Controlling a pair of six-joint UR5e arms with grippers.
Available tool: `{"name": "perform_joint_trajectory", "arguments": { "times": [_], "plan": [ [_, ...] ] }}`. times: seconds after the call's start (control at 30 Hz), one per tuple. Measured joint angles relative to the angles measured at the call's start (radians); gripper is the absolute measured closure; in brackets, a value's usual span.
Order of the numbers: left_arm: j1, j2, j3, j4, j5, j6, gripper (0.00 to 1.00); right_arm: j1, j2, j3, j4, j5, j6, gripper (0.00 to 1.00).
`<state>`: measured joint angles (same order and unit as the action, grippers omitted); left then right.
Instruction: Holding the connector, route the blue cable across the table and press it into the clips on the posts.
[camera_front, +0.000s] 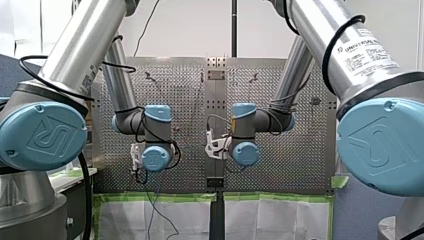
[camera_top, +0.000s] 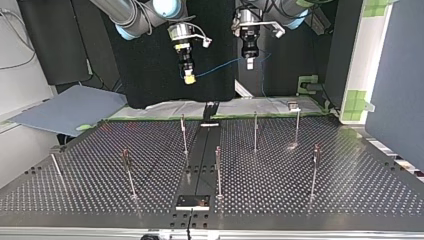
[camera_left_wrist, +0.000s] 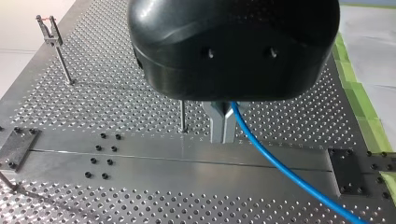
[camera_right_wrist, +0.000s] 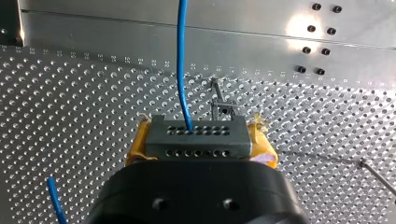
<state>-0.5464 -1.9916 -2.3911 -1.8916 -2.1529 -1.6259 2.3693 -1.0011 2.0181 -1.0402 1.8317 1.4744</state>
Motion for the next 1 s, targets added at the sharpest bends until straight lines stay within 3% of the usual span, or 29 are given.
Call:
{"name": "perform_joint_trajectory", "arguments": {
  "times": [1.0],
  "plan": [
    [0.000,0.000,0.000,0.000,0.000,0.000,1.00,0.000,0.000,0.000,0.000,0.000,0.000,1.00]
  ]
}}
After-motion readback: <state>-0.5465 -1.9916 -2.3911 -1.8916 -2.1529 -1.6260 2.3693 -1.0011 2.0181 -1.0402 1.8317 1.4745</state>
